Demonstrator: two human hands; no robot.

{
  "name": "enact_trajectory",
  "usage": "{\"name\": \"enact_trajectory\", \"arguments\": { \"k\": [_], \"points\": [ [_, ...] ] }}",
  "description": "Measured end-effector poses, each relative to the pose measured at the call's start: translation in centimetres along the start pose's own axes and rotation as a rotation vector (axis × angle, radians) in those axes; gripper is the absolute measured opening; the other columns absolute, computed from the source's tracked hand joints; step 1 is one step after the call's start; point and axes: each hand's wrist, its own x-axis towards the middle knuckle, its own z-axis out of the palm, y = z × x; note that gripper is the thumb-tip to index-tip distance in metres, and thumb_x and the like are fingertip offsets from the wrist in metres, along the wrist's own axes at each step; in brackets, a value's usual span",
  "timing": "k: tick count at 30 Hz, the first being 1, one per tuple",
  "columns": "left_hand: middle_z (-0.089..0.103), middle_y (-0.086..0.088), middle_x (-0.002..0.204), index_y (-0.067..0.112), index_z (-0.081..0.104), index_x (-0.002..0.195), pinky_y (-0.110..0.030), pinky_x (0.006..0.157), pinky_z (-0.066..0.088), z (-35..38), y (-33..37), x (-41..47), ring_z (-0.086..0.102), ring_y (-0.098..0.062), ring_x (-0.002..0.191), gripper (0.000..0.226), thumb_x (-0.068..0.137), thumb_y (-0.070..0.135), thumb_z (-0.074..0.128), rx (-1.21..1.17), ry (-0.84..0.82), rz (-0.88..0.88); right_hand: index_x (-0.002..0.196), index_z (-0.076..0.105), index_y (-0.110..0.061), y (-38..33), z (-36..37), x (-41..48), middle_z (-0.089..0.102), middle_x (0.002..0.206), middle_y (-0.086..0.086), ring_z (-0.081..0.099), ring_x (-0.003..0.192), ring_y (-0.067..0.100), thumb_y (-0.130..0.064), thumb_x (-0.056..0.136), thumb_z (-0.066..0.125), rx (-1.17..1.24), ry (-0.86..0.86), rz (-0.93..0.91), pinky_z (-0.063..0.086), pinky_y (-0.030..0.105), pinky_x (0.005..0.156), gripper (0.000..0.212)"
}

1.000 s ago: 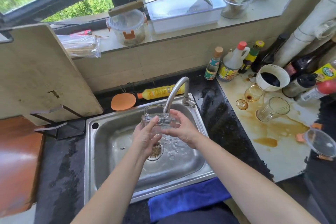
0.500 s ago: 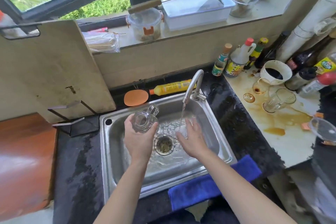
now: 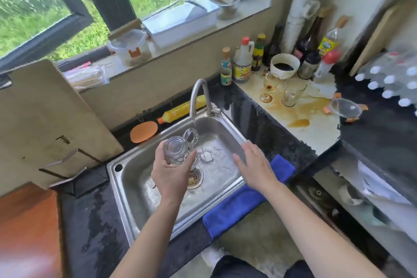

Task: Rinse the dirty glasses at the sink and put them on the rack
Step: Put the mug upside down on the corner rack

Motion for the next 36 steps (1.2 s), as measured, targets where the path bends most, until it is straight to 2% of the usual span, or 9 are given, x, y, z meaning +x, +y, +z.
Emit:
{"name": "enact_trajectory", "arguments": {
  "k": [6,7,10,12,16,19,24,30,36],
  "points": [
    [0.068,0.03,0.088,0.028,0.059,0.117,-0.007,0.075,0.047,7.0,5.9,-9.6,0.063,0.009,0.078,0.058,0.07,0.026,0.092,-0.049,-0.179,0.119,0.162,0.021,-0.022,10.9,-5.4,-9.6,0.006,0.172,0.005,0.004,0.158,0.025,-0.051,0.108,0.029,-0.034,0.169,0.076,0.011,0.044,0.127,0.063],
    [0.067,0.033,0.086,0.028,0.059,0.118,-0.006,0.076,0.046,8.8,6.9,-11.9,0.061,0.014,0.075,0.058,0.07,0.024,0.092,-0.066,-0.222,0.131,0.162,0.021,-0.022,13.4,-6.5,-11.7,0.006,0.172,0.006,0.004,0.158,0.026,-0.052,0.107,0.029,-0.054,0.206,0.102,0.009,0.045,0.127,0.063],
    [0.069,0.021,0.095,0.022,0.06,0.126,-0.028,0.09,0.053,14.5,10.2,-20.1,0.059,0.016,0.076,0.07,0.066,0.03,0.095,-0.095,-0.36,0.164,0.163,0.019,-0.026,21.3,-10.3,-19.8,0.005,0.172,0.004,-0.001,0.158,0.025,-0.055,0.106,0.026,-0.06,0.305,0.215,-0.001,0.049,0.127,0.064],
    [0.069,0.018,0.1,0.024,0.061,0.125,-0.033,0.092,0.054,18.3,12.6,-26.4,0.061,0.016,0.079,0.073,0.061,0.038,0.094,-0.125,-0.484,0.203,0.163,0.017,-0.027,26.8,-13.0,-25.4,0.005,0.172,0.003,-0.002,0.158,0.025,-0.059,0.105,0.024,-0.048,0.385,0.309,-0.003,0.051,0.126,0.067],
    [0.072,0.024,0.094,0.045,0.06,0.112,-0.036,0.09,0.056,25.3,17.5,-39.5,0.069,0.003,0.088,0.06,0.063,0.04,0.093,-0.154,-0.76,0.313,0.163,0.013,-0.023,36.3,-18.2,-36.8,0.004,0.171,0.006,-0.001,0.158,0.027,-0.056,0.105,0.032,-0.007,0.571,0.522,0.001,0.05,0.126,0.07],
    [0.066,0.035,0.095,0.051,0.056,0.106,-0.034,0.09,0.056,29.5,21.7,-48.7,0.068,0.003,0.089,0.057,0.065,0.04,0.092,-0.151,-0.941,0.406,0.163,0.01,-0.022,41.9,-21.1,-44.5,0.001,0.171,0.008,-0.001,0.158,0.028,-0.054,0.104,0.041,0.026,0.722,0.672,0.003,0.047,0.126,0.074],
    [0.067,0.026,0.096,0.044,0.055,0.113,-0.023,0.078,0.056,35.5,26.5,-62.1,0.069,0.001,0.079,0.061,0.067,0.03,0.093,-0.197,-1.214,0.461,0.163,0.009,-0.025,49.9,-23.2,-54.1,-0.005,0.171,0.01,-0.003,0.157,0.031,-0.052,0.103,0.046,0.125,0.898,0.874,0.008,0.046,0.126,0.075],
    [0.063,0.028,0.102,0.04,0.052,0.12,-0.018,0.078,0.05,43.6,29.6,-74.5,0.063,0.011,0.083,0.067,0.067,0.034,0.093,-0.213,-1.437,0.551,0.163,0.006,-0.028,58.6,-24.7,-60.8,-0.01,0.171,0.009,-0.003,0.157,0.032,-0.053,0.101,0.05,0.214,0.991,1.056,0.011,0.045,0.125,0.08],
    [0.058,0.033,0.104,0.043,0.049,0.12,-0.013,0.074,0.05,53.5,35.6,-85.6,0.061,0.017,0.082,0.068,0.069,0.031,0.092,-0.283,-1.548,0.526,0.163,0.002,-0.027,68.3,-32.6,-65.7,-0.015,0.17,0.007,-0.009,0.157,0.03,-0.053,0.102,0.048,0.211,0.986,1.162,0.008,0.044,0.126,0.081]
  ]
}}
